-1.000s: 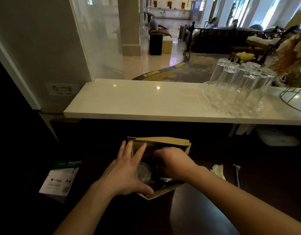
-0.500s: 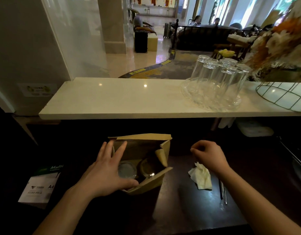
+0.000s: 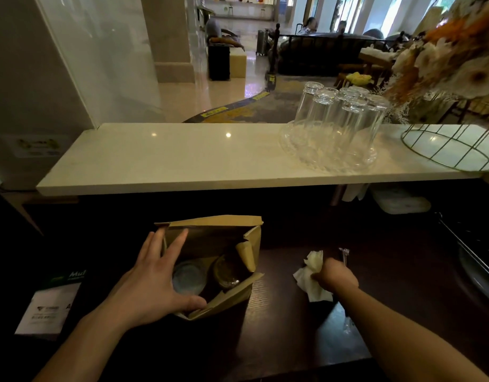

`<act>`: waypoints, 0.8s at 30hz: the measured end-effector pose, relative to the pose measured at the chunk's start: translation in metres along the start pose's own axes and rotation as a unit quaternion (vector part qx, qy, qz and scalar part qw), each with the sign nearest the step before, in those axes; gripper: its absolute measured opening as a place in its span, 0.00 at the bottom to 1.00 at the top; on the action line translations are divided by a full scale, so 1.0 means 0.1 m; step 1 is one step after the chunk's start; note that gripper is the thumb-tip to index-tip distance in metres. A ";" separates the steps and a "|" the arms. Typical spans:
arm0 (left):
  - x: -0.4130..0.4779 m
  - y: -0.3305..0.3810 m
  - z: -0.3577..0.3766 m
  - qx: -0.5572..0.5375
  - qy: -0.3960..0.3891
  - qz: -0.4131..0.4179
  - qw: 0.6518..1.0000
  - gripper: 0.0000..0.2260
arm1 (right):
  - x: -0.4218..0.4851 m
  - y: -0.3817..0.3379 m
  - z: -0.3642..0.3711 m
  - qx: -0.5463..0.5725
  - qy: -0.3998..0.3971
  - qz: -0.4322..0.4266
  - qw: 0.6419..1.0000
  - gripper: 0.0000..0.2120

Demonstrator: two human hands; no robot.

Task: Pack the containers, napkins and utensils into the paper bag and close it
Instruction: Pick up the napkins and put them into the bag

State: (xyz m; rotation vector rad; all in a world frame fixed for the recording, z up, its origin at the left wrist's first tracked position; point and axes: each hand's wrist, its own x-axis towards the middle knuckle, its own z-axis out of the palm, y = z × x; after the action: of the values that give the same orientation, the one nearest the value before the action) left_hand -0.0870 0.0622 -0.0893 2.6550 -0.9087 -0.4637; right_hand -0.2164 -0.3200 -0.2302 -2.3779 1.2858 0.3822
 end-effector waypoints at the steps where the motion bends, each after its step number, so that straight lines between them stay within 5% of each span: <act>1: 0.00 0.00 0.00 0.000 -0.001 0.000 1.000 0.59 | 0.01 0.00 0.02 0.006 -0.009 0.005 1.000 0.15; 12: -0.04 0.00 -0.01 -0.005 -0.006 -0.004 1.000 0.61 | 0.00 0.03 0.10 0.247 0.035 -0.052 0.967 0.02; 20: -0.03 -0.02 0.01 -0.009 0.014 0.002 1.000 0.60 | -0.46 -0.32 -0.61 0.327 0.084 -0.238 0.911 0.13; 24: -0.04 -0.01 0.00 -0.026 0.021 0.007 0.999 0.60 | -0.79 -0.61 -1.03 0.324 0.048 -0.344 0.880 0.13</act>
State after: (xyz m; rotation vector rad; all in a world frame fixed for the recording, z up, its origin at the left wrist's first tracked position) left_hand -0.0894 0.0655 -0.0888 2.5995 -0.8895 -0.4222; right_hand -0.2027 -0.2817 -0.0928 -2.0709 0.4053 -0.3417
